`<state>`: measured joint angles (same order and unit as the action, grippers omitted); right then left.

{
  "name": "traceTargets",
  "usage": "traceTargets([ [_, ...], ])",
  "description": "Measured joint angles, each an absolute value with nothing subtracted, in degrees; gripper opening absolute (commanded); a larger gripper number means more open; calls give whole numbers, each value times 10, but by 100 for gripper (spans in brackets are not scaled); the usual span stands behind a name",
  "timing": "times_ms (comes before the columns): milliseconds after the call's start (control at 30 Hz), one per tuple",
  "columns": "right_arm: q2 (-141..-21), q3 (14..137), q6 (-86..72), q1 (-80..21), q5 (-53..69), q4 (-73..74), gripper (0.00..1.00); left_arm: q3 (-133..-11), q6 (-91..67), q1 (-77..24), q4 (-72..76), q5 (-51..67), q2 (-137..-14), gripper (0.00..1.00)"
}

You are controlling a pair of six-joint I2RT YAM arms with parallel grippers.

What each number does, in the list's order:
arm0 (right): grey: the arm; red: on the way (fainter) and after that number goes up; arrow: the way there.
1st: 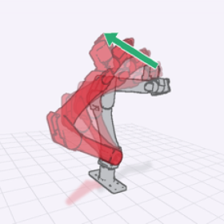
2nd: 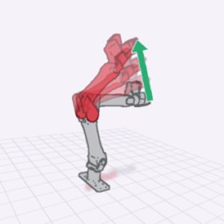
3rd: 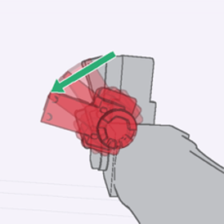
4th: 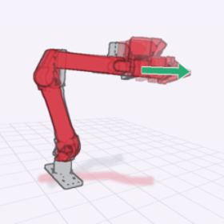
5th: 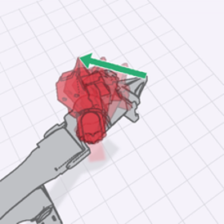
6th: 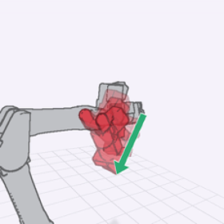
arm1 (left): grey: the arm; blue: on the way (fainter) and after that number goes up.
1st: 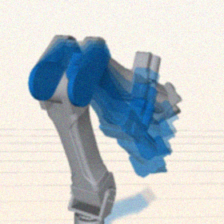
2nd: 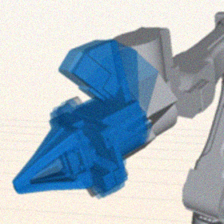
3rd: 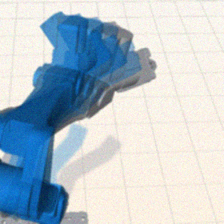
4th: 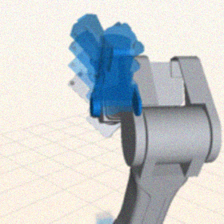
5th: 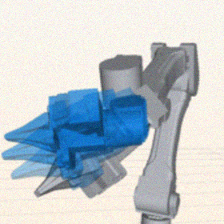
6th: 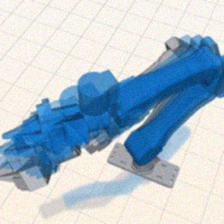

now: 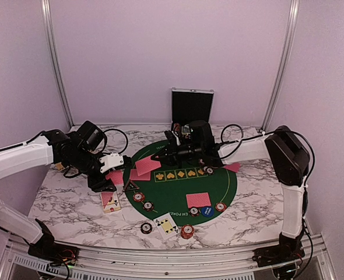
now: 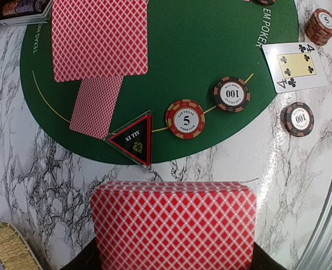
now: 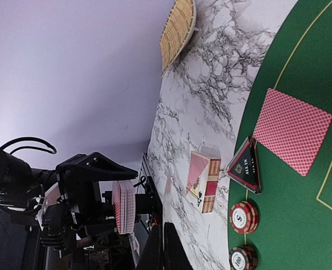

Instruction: Distribute texas hold em gaming equipment

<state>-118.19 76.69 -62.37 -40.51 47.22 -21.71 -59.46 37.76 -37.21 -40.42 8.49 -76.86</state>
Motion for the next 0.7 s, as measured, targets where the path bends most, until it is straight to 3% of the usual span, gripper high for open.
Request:
traceTargets([
  [700,-1454,1047,-590,-397,392,-157,0,-594,374,-369,-408,96,-768,0],
])
